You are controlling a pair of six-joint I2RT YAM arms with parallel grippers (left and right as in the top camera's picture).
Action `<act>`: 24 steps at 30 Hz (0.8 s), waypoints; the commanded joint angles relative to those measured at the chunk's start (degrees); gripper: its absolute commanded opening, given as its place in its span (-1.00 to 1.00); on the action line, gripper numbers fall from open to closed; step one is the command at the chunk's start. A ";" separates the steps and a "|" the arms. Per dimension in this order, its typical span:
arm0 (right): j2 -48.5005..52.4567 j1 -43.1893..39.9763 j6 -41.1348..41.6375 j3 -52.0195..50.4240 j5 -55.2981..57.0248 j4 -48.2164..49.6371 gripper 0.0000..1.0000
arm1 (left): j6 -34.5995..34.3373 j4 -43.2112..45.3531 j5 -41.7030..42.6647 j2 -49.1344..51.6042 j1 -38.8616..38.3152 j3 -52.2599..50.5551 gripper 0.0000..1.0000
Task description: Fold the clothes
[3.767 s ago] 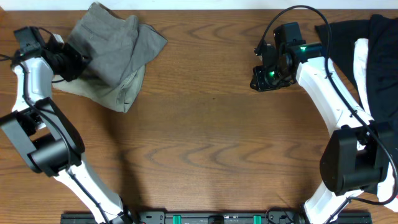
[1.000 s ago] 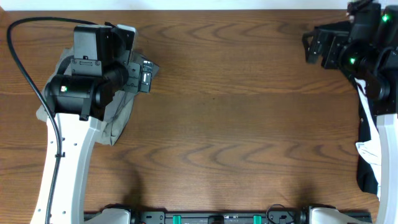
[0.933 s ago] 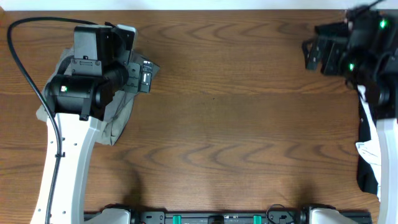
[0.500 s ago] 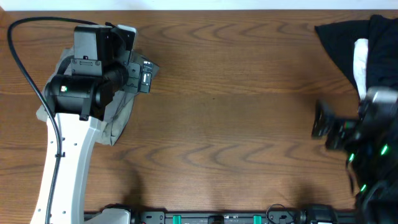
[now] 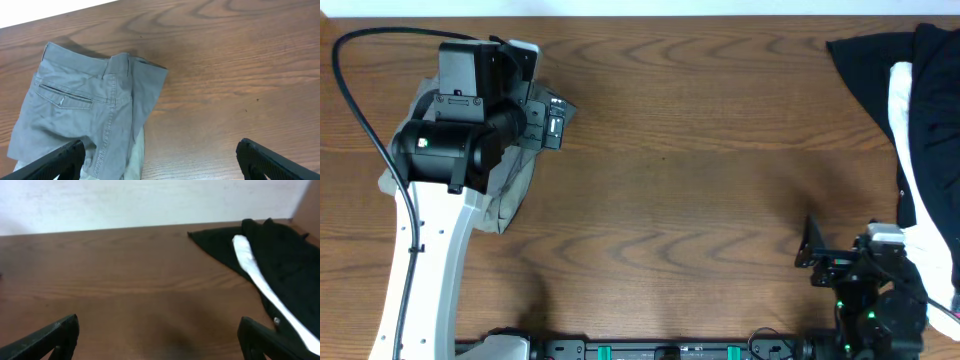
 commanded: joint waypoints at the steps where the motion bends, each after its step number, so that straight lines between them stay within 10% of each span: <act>1: -0.72 0.74 -0.96 -3.10 -0.98 1.95 0.99 | 0.28 0.04 -0.55 0.11 -0.13 0.26 0.96; 24: -0.87 0.74 -0.52 -15.47 -1.79 16.59 0.99 | 0.28 0.04 -0.55 0.11 -0.13 0.26 0.96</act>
